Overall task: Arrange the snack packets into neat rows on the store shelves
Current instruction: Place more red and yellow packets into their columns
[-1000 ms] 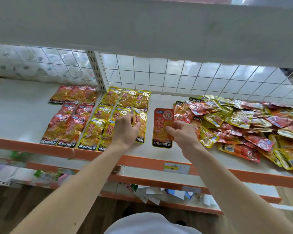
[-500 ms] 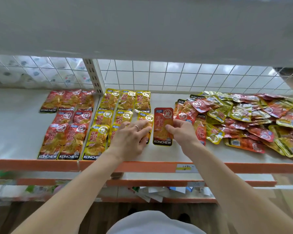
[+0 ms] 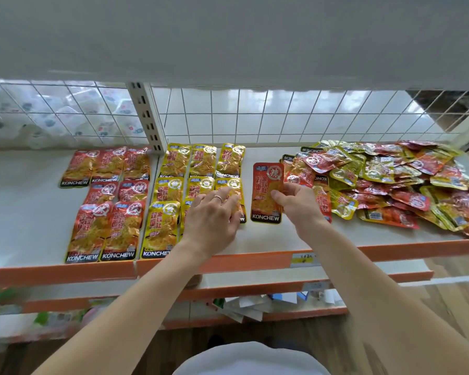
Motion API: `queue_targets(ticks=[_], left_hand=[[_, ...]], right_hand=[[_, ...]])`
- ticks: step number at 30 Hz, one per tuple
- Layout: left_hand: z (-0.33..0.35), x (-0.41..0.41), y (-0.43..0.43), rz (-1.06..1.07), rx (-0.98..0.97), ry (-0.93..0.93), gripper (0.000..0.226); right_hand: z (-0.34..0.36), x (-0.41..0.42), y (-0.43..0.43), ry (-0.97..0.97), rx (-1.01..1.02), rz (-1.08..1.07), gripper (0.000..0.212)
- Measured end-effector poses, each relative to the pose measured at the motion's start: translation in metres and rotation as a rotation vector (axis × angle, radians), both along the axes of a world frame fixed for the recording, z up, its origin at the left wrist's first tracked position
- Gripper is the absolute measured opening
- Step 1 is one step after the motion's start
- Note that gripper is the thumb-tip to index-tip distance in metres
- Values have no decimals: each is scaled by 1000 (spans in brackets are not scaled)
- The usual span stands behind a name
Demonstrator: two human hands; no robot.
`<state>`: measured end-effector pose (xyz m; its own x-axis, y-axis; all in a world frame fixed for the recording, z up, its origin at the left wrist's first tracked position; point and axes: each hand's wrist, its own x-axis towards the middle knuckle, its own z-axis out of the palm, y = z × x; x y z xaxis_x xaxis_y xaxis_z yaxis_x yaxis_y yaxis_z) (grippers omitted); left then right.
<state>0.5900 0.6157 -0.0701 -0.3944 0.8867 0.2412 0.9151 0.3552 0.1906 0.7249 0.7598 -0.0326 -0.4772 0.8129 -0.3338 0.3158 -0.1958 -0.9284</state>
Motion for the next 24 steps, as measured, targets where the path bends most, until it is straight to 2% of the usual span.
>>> queue_targets(ticks=[4,11,15,19,24], left_hand=[[8,-3,-10,65,40,-24,47],[40,2,-47,177,51,-24,55],[53,2,-77,232,14,-21,60],[54,-2,-108,296,14,-27,61],[47,-21,-141,329,15,-32,67]], right_hand=[[5,7,4,50,-21,15,12],[17,1,-15,124,-80,141,20],[24,-14,-40,134,-92,228,12],[25,-30,-67,137,-101,253,23],[23,-60,-100,138,-101,277,10]])
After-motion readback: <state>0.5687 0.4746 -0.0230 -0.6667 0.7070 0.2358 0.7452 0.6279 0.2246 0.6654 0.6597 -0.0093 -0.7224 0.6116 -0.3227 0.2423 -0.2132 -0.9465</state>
